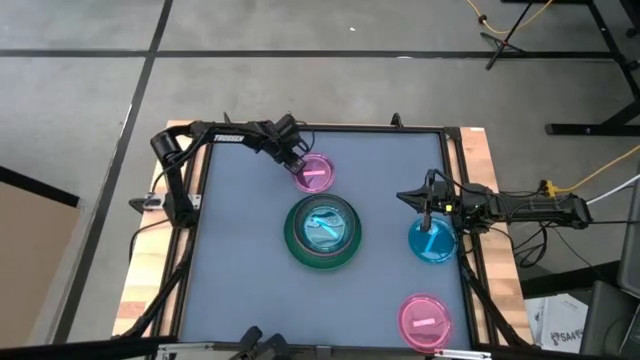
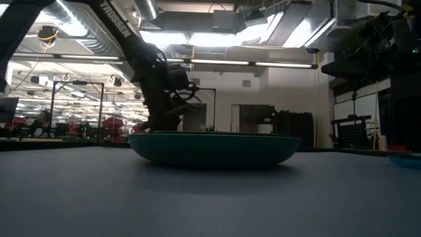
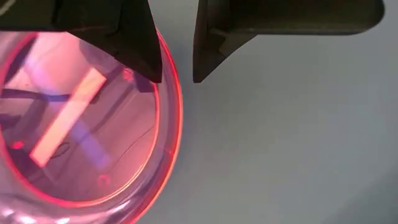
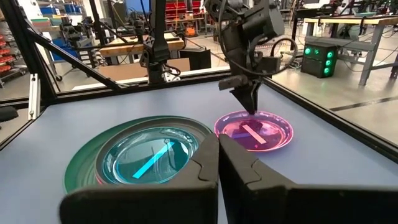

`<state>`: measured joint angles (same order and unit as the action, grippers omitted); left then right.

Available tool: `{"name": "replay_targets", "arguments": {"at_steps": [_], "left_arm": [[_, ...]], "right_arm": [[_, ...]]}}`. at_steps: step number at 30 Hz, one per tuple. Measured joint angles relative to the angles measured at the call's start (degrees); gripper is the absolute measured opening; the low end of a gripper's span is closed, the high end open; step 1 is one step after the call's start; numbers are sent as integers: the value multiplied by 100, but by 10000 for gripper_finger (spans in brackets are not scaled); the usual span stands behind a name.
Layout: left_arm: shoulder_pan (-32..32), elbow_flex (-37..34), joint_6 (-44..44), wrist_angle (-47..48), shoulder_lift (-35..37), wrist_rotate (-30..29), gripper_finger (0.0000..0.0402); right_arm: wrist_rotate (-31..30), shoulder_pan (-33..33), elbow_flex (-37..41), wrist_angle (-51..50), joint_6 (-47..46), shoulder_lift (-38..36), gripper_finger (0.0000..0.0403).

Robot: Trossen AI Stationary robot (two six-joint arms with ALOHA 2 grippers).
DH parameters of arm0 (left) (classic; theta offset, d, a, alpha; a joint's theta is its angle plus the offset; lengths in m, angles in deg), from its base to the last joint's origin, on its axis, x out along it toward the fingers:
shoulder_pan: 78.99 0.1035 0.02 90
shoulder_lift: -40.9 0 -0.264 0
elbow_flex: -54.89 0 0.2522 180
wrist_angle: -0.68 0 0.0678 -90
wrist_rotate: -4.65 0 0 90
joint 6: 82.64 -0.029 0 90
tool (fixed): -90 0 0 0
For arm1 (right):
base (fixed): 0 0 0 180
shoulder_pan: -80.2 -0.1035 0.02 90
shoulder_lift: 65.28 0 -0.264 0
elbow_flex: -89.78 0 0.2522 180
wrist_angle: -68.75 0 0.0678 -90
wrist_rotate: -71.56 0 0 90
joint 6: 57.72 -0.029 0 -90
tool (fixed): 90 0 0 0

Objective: Stack plastic plates
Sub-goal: Stack the top light pink plate on top of the blue plate

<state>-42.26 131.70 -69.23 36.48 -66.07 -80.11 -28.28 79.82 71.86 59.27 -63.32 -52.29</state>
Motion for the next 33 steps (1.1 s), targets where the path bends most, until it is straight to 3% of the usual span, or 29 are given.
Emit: {"name": "replay_targets", "arguments": {"at_steps": [12,20,33], "left_arm": [[-24,0,-44,-82,-115,187,84],[-46,0,-155,-181,-128,776,82],[-62,11,-430,-265,-268,786,4]], "right_arm": [[3,2,0,-116,-2,0,0],[3,1,0,-147,-2,0,0],[3,1,0,-142,-2,0,0]]}}
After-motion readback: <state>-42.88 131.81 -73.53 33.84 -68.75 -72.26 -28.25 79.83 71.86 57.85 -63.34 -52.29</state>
